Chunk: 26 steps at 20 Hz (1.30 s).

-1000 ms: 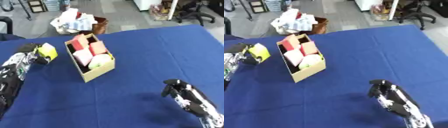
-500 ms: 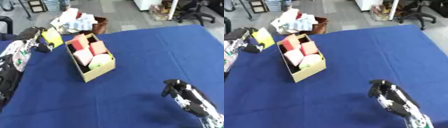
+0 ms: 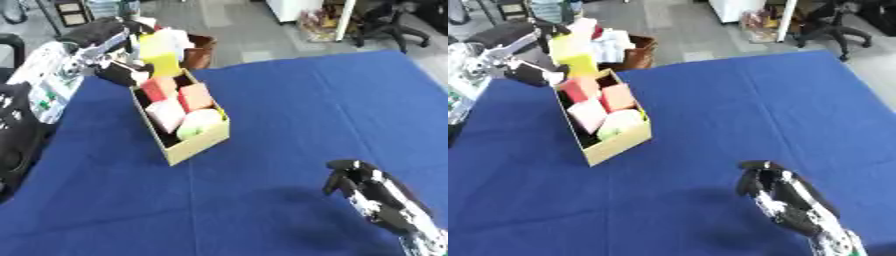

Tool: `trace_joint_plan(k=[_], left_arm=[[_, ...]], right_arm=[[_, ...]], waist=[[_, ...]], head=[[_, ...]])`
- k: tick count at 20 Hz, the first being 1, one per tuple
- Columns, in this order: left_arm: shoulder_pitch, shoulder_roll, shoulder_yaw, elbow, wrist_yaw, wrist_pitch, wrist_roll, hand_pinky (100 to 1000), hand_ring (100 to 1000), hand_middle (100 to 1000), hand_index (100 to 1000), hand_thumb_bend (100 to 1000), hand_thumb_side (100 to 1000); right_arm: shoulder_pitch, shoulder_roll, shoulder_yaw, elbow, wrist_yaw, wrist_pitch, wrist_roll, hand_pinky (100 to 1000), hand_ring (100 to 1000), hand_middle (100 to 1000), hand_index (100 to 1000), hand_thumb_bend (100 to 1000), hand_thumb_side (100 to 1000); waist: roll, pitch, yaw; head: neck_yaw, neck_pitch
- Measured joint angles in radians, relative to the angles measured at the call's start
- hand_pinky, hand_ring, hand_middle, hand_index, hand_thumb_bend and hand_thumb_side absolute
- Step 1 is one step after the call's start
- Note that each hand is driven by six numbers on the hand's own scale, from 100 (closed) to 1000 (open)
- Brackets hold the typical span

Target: Pick up objects on the table and place them in the box.

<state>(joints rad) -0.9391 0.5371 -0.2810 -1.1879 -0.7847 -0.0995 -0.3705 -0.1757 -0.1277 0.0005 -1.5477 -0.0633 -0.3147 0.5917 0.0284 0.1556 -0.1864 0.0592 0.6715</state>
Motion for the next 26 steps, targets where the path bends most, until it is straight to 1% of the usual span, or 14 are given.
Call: trace_joint_plan(k=[5, 13, 15, 17, 19, 21, 22, 23, 25, 26], left_arm=[[0.006, -0.004, -0.049, 0.003, -0.01, -0.031, -0.049, 743, 625, 603, 821, 100, 274], [0.027, -0.029, -0.091, 0.054, -0.081, -0.09, -0.061, 761, 660, 652, 833, 192, 305], [0.03, -0.029, -0.091, 0.057, -0.097, -0.1, -0.056, 766, 676, 685, 850, 219, 314], [0.035, -0.029, -0.091, 0.059, -0.112, -0.106, -0.052, 776, 699, 730, 876, 271, 329], [0.04, -0.029, -0.091, 0.058, -0.123, -0.112, -0.055, 786, 717, 760, 900, 369, 352], [0.052, -0.027, -0.091, 0.056, -0.135, -0.118, -0.06, 797, 733, 786, 914, 398, 424], [0.059, -0.025, -0.091, 0.055, -0.142, -0.12, -0.061, 805, 744, 805, 923, 412, 514], [0.062, -0.021, -0.091, 0.052, -0.15, -0.121, -0.06, 817, 757, 822, 932, 434, 570], [0.068, -0.013, -0.087, 0.045, -0.166, -0.122, -0.057, 838, 780, 848, 945, 474, 659], [0.071, -0.008, -0.082, 0.041, -0.175, -0.122, -0.056, 842, 785, 854, 947, 473, 689]], right_arm=[[0.0, 0.0, 0.0, 0.0, 0.0, 0.0, 0.0, 569, 577, 537, 781, 100, 431], [0.0, 0.0, 0.0, 0.0, 0.0, 0.002, 0.002, 569, 577, 537, 781, 100, 431], [0.0, 0.0, 0.0, 0.0, 0.0, 0.002, 0.002, 570, 577, 537, 781, 100, 431], [0.0, 0.0, 0.0, 0.0, 0.0, 0.002, 0.002, 570, 577, 537, 781, 100, 432], [0.0, 0.0, 0.0, 0.0, 0.0, 0.002, 0.002, 570, 577, 537, 781, 100, 431], [0.0, 0.0, 0.0, 0.0, 0.0, 0.002, 0.002, 570, 577, 537, 781, 100, 431], [0.0, 0.0, 0.0, 0.0, 0.0, 0.002, 0.002, 570, 577, 537, 781, 100, 431], [0.0, 0.0, 0.0, 0.0, 0.0, 0.002, 0.002, 570, 577, 537, 782, 100, 431], [0.0, 0.0, 0.0, 0.0, 0.0, 0.002, 0.002, 570, 577, 537, 782, 100, 431], [0.0, 0.0, 0.0, 0.0, 0.0, 0.002, 0.002, 570, 577, 537, 782, 100, 431]], waist=[[0.0, 0.0, -0.001], [0.0, 0.0, -0.004], [0.0, 0.0, -0.004], [0.0, 0.0, -0.004], [0.0, 0.0, -0.004], [0.0, 0.0, -0.004], [0.0, 0.0, -0.004], [0.0, 0.0, -0.004], [0.0, 0.0, -0.004], [0.0, 0.0, -0.004]], head=[[0.0, 0.0], [0.0, 0.0], [0.0, 0.0], [0.0, 0.0], [0.0, -0.001], [0.0, -0.005], [0.0, -0.005], [0.0, -0.005], [0.0, -0.005], [-0.001, -0.005]])
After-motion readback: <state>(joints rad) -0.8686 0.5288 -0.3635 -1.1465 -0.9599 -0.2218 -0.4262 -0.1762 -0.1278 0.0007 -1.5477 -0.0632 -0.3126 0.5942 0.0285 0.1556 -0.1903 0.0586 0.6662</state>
